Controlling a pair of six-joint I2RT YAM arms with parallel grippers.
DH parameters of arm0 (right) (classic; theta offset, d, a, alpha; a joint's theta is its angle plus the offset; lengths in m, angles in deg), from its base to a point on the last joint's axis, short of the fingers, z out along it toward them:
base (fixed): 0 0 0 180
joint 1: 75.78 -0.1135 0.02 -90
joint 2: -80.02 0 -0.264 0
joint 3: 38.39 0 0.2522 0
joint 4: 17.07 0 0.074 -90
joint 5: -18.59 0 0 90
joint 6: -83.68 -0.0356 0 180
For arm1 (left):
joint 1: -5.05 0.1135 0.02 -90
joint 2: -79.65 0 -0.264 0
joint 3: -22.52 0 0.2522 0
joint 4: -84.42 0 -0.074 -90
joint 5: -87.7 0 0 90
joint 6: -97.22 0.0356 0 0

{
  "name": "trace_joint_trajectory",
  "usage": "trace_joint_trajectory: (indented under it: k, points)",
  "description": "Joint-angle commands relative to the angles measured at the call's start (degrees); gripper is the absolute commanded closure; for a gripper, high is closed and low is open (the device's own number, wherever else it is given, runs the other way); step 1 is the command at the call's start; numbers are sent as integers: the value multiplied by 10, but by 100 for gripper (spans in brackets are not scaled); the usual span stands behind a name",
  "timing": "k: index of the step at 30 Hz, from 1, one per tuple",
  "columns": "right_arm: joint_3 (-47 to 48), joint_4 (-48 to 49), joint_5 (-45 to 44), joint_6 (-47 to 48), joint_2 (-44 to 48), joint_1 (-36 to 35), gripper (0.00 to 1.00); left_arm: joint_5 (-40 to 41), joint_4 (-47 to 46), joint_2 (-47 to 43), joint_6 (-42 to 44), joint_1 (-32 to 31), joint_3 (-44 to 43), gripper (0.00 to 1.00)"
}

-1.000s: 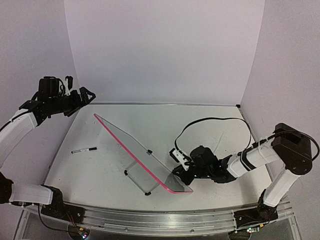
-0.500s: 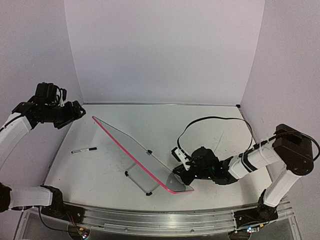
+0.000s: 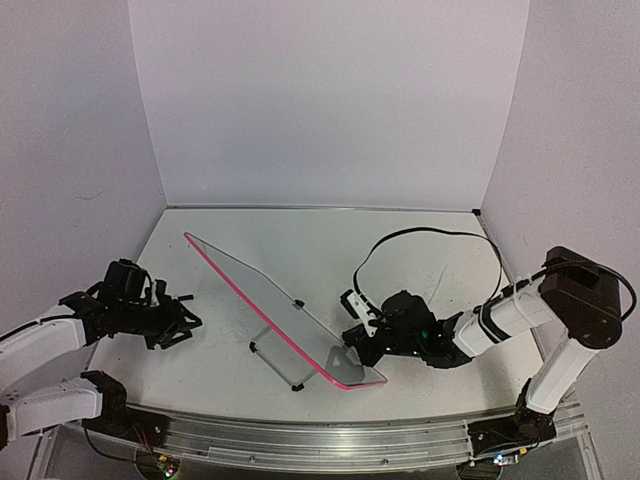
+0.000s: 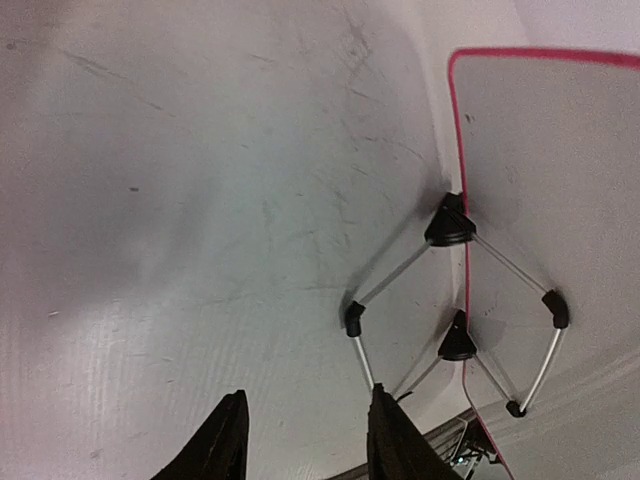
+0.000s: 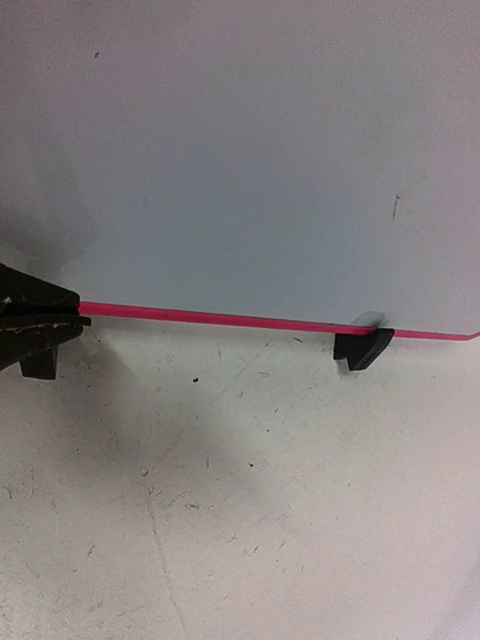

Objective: Write a sentence on the whiteboard
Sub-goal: Adjust the whiteboard at the center of the board.

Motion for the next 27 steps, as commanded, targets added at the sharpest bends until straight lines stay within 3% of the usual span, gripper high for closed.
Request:
trace_joint_trajectory:
  k: [1, 4, 16, 21, 27]
  points:
    - [4, 10, 3, -10, 1, 0, 100, -5, -288, 52, -128, -107, 22, 61]
    - [2, 10, 6, -13, 5, -1, 100, 0, -422, 114, -183, -155, 49, 67]
    - [-9, 20, 0, -32, 5, -21, 100, -14, -660, 362, -234, -242, -24, 92]
    - [-8, 20, -9, -39, 5, -42, 100, 8, -690, 395, -228, -250, -45, 99]
    - [-9, 35, -13, -57, -1, -69, 100, -19, -711, 466, -200, -250, -110, 100]
